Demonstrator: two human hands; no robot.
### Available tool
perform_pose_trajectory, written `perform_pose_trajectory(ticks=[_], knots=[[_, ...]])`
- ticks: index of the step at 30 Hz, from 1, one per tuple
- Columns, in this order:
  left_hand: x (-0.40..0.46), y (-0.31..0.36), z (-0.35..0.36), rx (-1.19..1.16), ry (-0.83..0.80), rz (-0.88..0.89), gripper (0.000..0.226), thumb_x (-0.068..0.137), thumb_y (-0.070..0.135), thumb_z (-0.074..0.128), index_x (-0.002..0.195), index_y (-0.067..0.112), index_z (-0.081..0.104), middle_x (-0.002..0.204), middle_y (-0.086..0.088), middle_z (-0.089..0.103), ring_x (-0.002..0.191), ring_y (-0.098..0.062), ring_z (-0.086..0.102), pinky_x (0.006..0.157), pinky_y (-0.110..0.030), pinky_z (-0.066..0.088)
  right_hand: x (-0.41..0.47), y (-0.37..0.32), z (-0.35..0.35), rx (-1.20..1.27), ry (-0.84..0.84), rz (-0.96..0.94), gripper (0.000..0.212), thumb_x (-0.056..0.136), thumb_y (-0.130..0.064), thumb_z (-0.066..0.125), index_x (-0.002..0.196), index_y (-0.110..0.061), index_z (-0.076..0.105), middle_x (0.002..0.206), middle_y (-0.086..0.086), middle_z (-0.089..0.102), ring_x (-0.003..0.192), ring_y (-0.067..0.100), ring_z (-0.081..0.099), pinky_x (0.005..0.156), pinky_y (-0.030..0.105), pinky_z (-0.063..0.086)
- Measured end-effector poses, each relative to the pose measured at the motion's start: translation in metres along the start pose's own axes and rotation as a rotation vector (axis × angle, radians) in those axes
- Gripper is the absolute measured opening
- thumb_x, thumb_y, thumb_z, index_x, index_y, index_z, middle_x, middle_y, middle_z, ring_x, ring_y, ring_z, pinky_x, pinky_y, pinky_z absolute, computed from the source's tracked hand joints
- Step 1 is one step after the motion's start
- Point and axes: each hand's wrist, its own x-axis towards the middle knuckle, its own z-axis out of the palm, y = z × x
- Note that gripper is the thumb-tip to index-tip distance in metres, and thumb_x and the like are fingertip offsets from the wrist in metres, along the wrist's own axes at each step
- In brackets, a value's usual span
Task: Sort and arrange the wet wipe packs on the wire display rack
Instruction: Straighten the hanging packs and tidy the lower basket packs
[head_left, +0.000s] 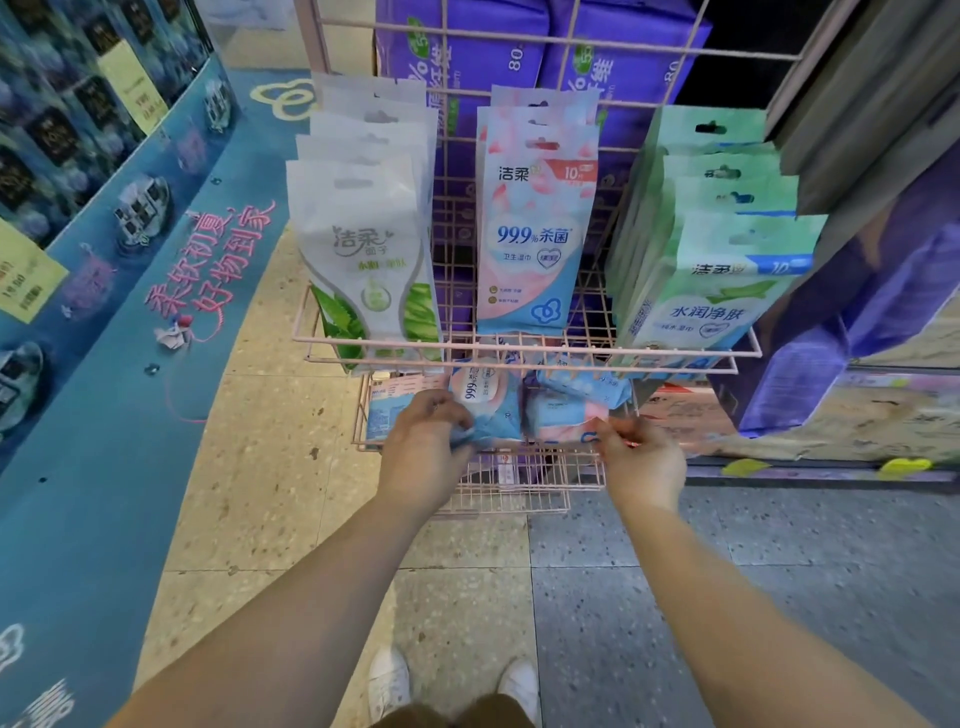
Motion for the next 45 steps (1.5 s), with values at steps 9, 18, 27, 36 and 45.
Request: perform_pose_trajectory(ticks=[9, 18, 27, 36, 45], knots=[[0.007, -0.006, -0.011, -0.207, 0.131, -0.090, 0.009, 0.080, 0.015, 0.072, 0.079, 0.012, 0.063, 0.096, 0.002, 0.050, 0.088, -0.023, 0.059, 0.074, -0.022, 0.038, 0.000, -0.006, -0.009, -0.025, 0.135, -0.026, 0.015, 0.083, -0.018, 0.068, 0.094, -0.010, 0.064, 0.091, 0.007, 0.065, 0.087, 0.027, 0.061, 0.074, 0.028, 0.043], [0.002, -0.004, 0.005, 0.112, -0.006, 0.058, 0.023, 0.077, 0.014, 0.068, 0.099, 0.019, 0.072, 0.133, -0.003, 0.050, 0.109, -0.030, 0.058, 0.090, -0.037, 0.047, -0.051, -0.020, 0.034, -0.048, -0.474, -0.119, 0.031, 0.086, -0.021, 0.067, 0.116, -0.019, 0.061, 0.105, -0.009, 0.067, 0.102, 0.010, 0.062, 0.091, 0.026, 0.048], [0.008, 0.008, -0.020, -0.358, 0.180, -0.120, 0.022, 0.083, 0.004, 0.067, 0.073, 0.022, 0.060, 0.111, -0.002, 0.048, 0.094, -0.017, 0.055, 0.085, -0.004, 0.035, -0.031, -0.027, 0.019, -0.103, -0.363, -0.112, 0.042, 0.090, -0.015, 0.055, 0.132, -0.017, 0.053, 0.124, 0.001, 0.065, 0.109, 0.017, 0.062, 0.093, 0.026, 0.045], [-0.015, -0.002, -0.057, -0.337, 0.526, -0.107, 0.006, 0.079, -0.003, 0.068, 0.080, 0.002, 0.068, 0.100, -0.011, 0.052, 0.087, 0.013, 0.050, 0.076, 0.005, 0.033, -0.041, -0.033, 0.019, -0.129, -0.404, -0.175, 0.015, 0.086, -0.016, 0.058, 0.097, -0.018, 0.068, 0.077, -0.003, 0.069, 0.077, 0.024, 0.068, 0.075, 0.037, 0.056], [-0.006, -0.013, -0.024, -0.247, 0.301, -0.222, 0.012, 0.082, 0.001, 0.067, 0.094, 0.003, 0.070, 0.132, -0.009, 0.041, 0.110, -0.016, 0.051, 0.093, -0.008, 0.033, 0.003, -0.053, 0.036, -0.603, -0.041, -0.164, 0.050, 0.089, -0.050, 0.045, 0.112, -0.009, 0.062, 0.124, 0.017, 0.059, 0.127, 0.035, 0.044, 0.105, 0.041, 0.033]])
